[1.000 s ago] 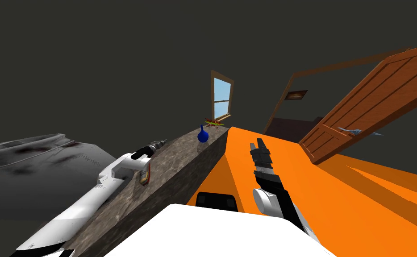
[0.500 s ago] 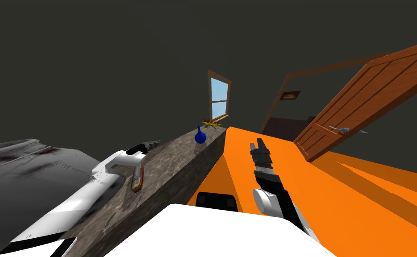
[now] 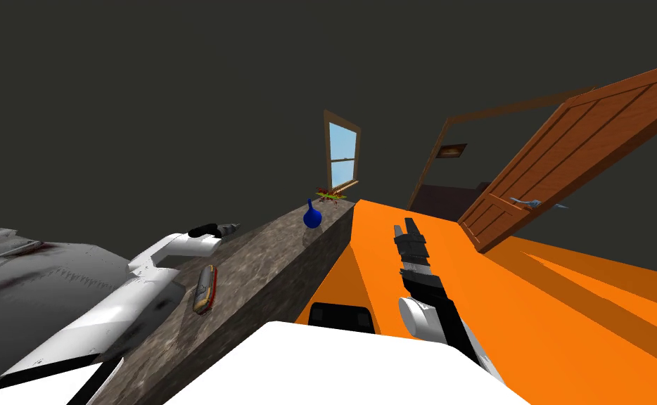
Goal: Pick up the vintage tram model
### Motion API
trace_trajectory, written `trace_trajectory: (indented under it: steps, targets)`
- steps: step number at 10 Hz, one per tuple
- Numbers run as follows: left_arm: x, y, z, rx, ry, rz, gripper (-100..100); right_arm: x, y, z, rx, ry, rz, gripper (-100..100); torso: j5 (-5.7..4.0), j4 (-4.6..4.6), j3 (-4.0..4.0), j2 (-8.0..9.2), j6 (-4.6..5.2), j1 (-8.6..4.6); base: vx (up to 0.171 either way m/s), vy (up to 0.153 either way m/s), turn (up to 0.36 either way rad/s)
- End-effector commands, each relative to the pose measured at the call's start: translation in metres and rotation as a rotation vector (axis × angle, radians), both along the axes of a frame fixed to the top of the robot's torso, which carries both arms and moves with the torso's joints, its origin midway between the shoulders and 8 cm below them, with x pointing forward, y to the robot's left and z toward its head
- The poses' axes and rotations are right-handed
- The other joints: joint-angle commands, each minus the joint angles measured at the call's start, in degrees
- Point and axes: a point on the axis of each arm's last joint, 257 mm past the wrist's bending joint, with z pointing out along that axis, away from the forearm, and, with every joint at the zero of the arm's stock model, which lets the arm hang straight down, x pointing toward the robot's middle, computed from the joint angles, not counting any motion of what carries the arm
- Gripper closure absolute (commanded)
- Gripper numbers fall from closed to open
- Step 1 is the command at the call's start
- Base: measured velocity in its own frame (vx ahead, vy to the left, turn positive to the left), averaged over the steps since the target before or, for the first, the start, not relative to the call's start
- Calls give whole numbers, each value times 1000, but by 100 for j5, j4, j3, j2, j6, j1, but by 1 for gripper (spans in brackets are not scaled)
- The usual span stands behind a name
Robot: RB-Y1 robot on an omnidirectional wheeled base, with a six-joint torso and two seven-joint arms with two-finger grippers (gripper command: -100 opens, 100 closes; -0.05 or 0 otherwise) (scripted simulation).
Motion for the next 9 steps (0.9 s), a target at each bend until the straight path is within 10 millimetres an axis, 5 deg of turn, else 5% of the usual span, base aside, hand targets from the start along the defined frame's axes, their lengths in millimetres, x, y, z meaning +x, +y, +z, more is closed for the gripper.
trace_trajectory:
  steps: [1,2,7,9]
  targets:
    - [-12,15,-11,-2,49,39,-100,0,0,0,0,0,0,0,0,0,0,0,0,0,18,-11,6]
    - [-24,36,-3,-3,74,87,-100,0,0,0,0,0,0,0,2,1,4,7,0,5,28,-17,-68]
    - [-63,75,-8,-44,183,203,-100,0,0,0,0,0,0,0,1,2,4,7,0,3,29,-13,-20]
    - [-82,83,-25,-64,248,240,-100,0,0,0,0,0,0,0,2,1,3,5,-1,7,22,-2,-9]
